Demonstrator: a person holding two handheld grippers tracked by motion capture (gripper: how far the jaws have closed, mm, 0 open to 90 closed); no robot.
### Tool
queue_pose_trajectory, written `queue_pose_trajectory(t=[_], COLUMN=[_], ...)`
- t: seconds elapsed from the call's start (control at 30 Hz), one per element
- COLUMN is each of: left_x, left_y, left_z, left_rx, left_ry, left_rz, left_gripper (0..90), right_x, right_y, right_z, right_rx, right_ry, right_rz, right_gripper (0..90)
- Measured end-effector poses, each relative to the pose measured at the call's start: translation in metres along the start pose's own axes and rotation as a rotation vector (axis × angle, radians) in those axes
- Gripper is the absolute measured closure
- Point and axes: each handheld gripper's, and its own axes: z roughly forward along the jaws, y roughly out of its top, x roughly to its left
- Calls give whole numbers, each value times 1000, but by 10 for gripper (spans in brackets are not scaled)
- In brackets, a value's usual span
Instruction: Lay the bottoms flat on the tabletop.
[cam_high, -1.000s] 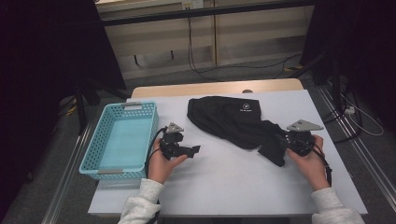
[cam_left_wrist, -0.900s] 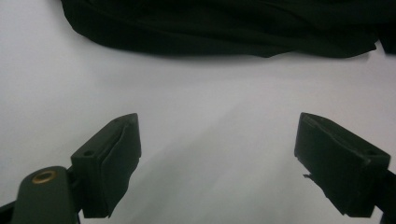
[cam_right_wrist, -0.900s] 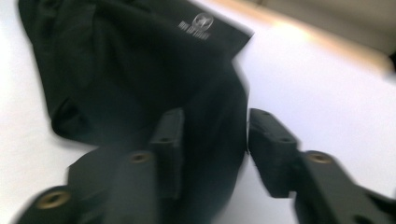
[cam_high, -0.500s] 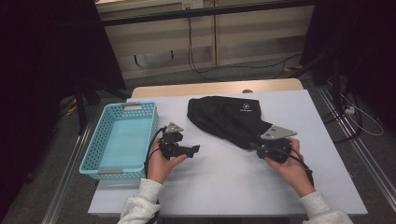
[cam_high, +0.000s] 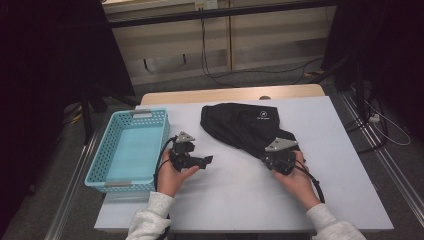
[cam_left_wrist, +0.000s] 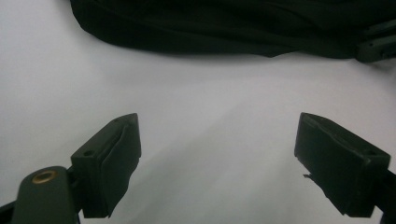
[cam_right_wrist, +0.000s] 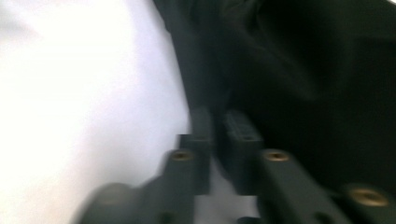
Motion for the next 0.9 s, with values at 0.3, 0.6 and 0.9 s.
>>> queue_pose_trajectory(t=[0.3, 0.6, 0.9], left_x=[1, 3, 3], left_y=[0, -1, 0], left_z=[-1, -3, 0], left_rx=[-9, -6, -3], left_ry=[2, 1, -2], left_rz=[-7, -11, -10], left_gripper=[146, 146, 146], right_x=[17, 4, -54], right_y=[19, 45, 13], right_z=[-17, -48, -18], right_rx=[-66, -254, -161], right_ry=[134, 272, 57], right_rz=[14, 181, 264], right_gripper=[889, 888, 886])
